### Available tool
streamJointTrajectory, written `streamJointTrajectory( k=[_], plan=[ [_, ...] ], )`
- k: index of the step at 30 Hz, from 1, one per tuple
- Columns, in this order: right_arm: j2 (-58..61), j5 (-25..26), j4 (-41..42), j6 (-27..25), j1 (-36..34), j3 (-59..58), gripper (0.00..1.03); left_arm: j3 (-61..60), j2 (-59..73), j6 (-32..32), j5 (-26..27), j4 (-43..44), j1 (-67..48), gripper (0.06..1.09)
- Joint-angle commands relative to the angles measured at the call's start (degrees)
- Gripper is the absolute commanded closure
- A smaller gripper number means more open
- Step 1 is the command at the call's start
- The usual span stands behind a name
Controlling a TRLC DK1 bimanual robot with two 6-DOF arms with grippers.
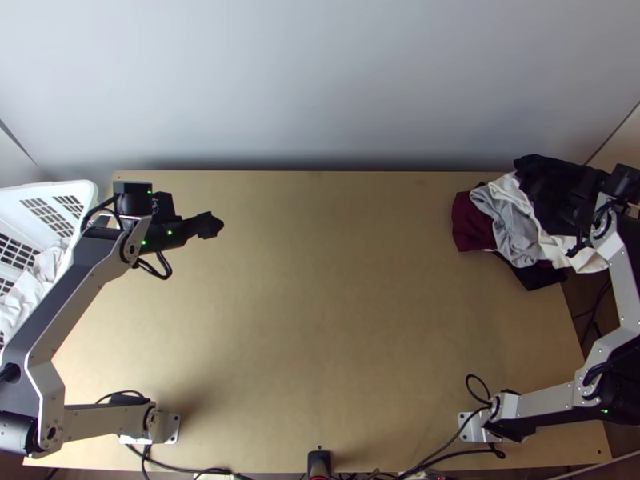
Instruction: Fold the t-shirt
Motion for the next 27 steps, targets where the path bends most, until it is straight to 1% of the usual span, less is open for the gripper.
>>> streamJointTrajectory(
  k=[1,8,12,17,20,23,27],
  plan=[
    [-2.0,-0.1,-4.3,0.0,1.9,0.5,0.04,-0.1,-0.4,0.2,0.5,0.0,0.8,0.10],
    [-3.7,-0.1,-6.0,-0.6,2.2,-0.3,0.05,-0.2,-0.5,0.2,0.9,0.0,1.4,0.10],
    [-4.5,-0.1,-8.8,-0.7,2.2,-0.6,0.05,-0.4,-0.9,0.3,1.0,-0.1,1.5,0.10],
    [-11.1,-0.1,-8.9,-0.8,5.2,-6.7,0.05,-0.7,-1.3,1.2,1.0,0.0,2.2,0.10],
    [-16.2,-0.1,-7.3,-0.3,9.4,-11.4,0.05,-1.0,-1.3,1.7,1.0,0.0,2.5,0.10],
    [-21.2,0.1,-6.3,0.2,16.2,-15.9,0.05,-1.4,-1.5,2.0,1.0,0.0,3.2,0.10],
    [-25.9,5.5,-6.3,2.8,27.3,-18.9,0.05,-2.6,-2.8,2.5,0.9,0.0,4.2,0.10]
  ],
)
